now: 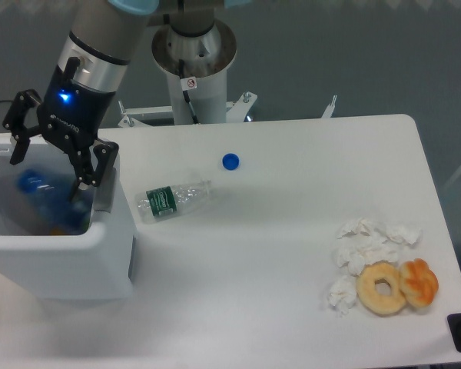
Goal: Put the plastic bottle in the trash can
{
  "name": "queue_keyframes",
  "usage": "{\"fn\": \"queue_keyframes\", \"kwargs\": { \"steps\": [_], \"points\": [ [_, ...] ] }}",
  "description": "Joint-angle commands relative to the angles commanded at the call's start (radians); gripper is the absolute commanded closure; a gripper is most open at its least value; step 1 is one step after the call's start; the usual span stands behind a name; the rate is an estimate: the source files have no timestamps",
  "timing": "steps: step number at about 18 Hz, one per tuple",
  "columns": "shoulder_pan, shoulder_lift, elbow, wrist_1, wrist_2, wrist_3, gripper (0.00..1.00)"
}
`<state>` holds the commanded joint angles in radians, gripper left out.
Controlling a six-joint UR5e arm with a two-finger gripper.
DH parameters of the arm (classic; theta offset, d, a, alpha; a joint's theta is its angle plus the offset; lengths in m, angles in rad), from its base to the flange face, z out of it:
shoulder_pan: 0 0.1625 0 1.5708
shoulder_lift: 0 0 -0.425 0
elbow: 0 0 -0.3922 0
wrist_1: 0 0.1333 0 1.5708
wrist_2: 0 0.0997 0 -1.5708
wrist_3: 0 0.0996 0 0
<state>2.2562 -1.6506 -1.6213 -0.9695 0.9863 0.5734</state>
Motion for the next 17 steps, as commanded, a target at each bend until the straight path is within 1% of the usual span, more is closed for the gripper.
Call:
{"fn": "queue_keyframes", "kwargs": {
  "steps": [2, 4, 5, 9, 10, 12, 15, 17],
  "points": [
    [0.042, -0.003, 0.004, 0.003, 0.002, 0.04, 0.0],
    [0.071, -0.021, 0.023, 0.003, 0.023, 0.074, 0.0],
    [0.072, -0.023, 0.027, 0.003, 0.047, 0.104, 0.0],
    [0.082, -0.025, 0.029, 0.0, 0.216, 0.324, 0.0],
    [0.082, -0.022, 0.029, 0.0, 0.25, 0.351, 0.0],
    [0.091, -0.02, 0.029, -0.003, 0.281, 0.394, 0.0],
    [0.102, -0.021, 0.029, -0.005, 0.337, 0.495, 0.0],
    [0.103, -0.017, 0.02, -0.006, 0.373, 0.513, 0.0]
  ]
}}
